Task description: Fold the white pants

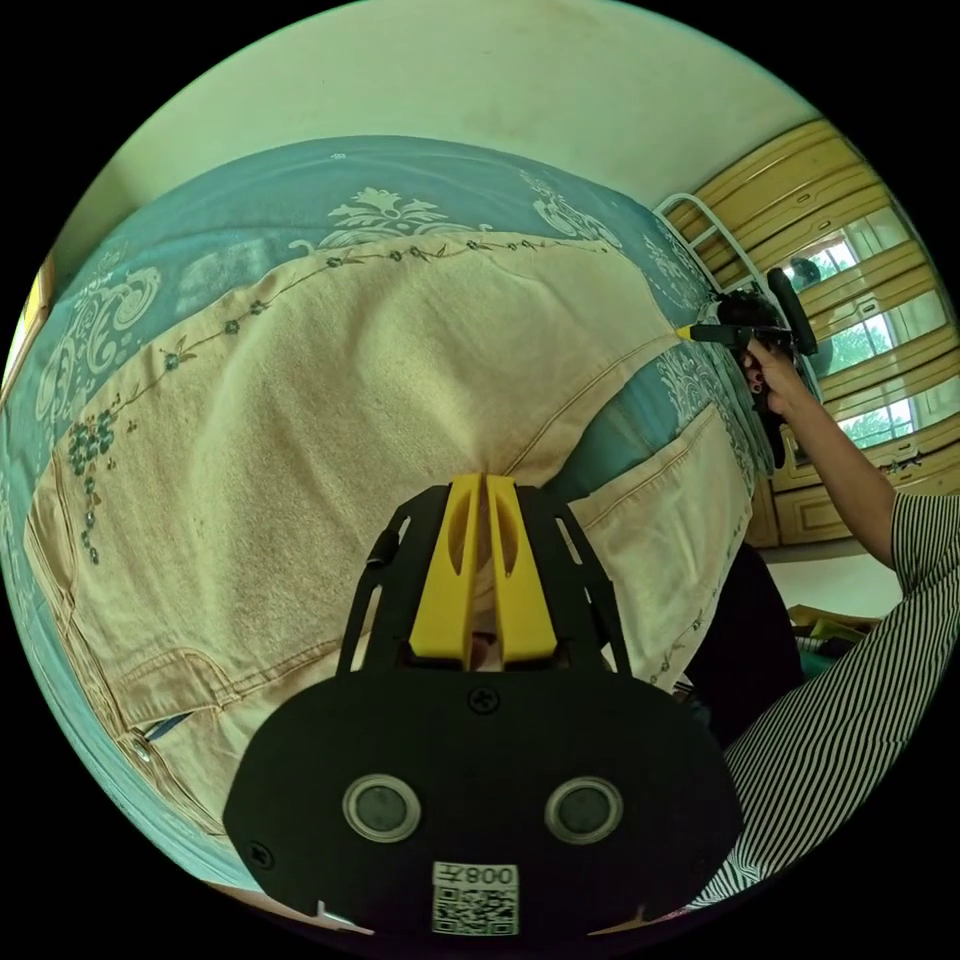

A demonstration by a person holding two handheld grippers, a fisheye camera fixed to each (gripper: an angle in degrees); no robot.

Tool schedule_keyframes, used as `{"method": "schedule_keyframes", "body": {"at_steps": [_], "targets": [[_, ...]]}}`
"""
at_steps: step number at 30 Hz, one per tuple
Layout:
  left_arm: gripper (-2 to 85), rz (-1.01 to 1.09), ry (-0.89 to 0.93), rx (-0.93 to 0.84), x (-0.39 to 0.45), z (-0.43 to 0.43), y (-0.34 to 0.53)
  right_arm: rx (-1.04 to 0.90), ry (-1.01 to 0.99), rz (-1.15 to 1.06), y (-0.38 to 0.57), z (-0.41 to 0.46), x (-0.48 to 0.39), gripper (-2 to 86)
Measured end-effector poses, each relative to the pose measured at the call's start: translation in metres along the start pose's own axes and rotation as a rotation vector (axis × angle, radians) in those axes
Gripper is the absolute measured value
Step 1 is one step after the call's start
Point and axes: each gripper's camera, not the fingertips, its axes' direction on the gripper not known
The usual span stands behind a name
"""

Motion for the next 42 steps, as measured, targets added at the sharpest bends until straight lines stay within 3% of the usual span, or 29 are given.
{"method": "schedule_keyframes", "body": {"at_steps": [3,7,20,23,29,35,42], "targets": [[1.1,0.001,0.005,0.002,-0.001,-0.002,0.011,0.025,0.026,0.045,0.011,-0.006,0.011,3.5],[0.9,0.019,-0.024,0.004,0.005,-0.006,0.024,-0.033,-0.084,0.055,0.012,0.005,0.027,8.6],[0.7,0.055,-0.025,0.023,0.032,-0.019,0.059,-0.012,0.012,-0.032,0.021,-0.028,0.054,1.6],[0.8,-0.02,0.022,0.041,0.031,-0.029,0.067,-0.117,0.007,-0.005,0.019,0.01,0.069,2.2],[3.3,-0.069,0.061,0.187,0.041,-0.082,0.105,-0.009,-0.08,0.139,0.044,0.007,0.114,4.3],[7.5,-0.111,0.043,0.147,0.059,-0.099,0.14,0.039,-0.293,0.225,0.098,0.002,0.146,7.5],[7.5,-0.11,-0.002,0.039,0.096,-0.082,0.129,-0.076,-0.27,0.203,0.161,0.028,0.135,8.7]]}}
